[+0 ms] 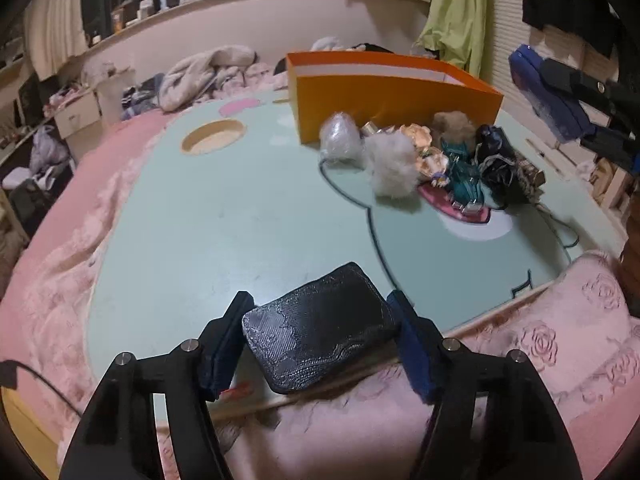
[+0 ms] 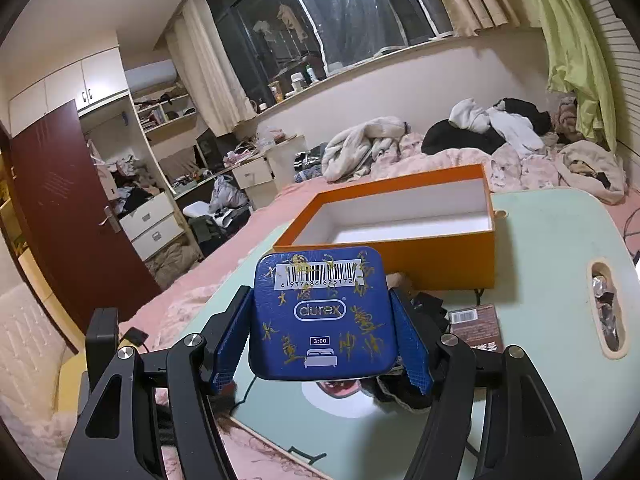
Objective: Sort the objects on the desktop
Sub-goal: 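Drop the pouch in the box with the left gripper while the right gripper drops the tin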
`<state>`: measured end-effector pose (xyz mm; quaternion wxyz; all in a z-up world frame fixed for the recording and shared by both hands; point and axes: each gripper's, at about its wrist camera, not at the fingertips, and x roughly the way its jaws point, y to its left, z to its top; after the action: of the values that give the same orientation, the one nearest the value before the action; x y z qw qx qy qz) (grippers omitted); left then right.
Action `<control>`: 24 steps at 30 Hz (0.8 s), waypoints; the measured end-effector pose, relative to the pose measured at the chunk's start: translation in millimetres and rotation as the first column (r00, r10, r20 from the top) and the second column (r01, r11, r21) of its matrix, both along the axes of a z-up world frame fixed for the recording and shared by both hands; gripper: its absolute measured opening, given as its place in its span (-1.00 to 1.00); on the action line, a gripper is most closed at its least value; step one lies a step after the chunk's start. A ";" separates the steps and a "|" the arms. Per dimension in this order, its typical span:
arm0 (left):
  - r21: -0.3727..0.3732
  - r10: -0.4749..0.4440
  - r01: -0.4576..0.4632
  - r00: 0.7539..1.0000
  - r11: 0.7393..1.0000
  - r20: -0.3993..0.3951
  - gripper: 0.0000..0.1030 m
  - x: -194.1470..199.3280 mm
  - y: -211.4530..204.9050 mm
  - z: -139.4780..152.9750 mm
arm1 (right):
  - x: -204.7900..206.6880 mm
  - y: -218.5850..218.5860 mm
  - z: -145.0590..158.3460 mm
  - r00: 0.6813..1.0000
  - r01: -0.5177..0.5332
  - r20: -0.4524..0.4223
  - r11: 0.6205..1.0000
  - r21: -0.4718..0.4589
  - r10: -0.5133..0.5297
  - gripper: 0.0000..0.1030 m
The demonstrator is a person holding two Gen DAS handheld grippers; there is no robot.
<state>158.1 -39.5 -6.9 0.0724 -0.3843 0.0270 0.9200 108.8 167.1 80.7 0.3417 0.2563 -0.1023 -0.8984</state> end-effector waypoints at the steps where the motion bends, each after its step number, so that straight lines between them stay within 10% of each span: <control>1: -0.004 -0.012 0.012 1.000 1.000 0.000 0.31 -3.2 2.1 0.6 | 0.1 -0.6 -0.5 1.000 -0.002 0.002 1.000 0.000 0.002 0.30; 18: 0.213 -0.073 0.118 0.975 0.970 -0.208 0.31 -98.3 23.5 99.9 | -62.8 0.7 21.0 0.992 0.125 0.013 0.991 0.043 -0.125 0.30; 24: 0.236 0.032 -0.023 0.999 0.972 -0.035 0.48 -183.7 30.1 82.9 | -132.5 -5.6 8.9 0.968 0.189 0.141 0.972 0.137 -0.208 0.31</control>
<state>-25.6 -9.4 76.0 0.1042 -0.3557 -0.0861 0.9248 -23.6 161.5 89.5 0.2245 0.3341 -0.0983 -0.9101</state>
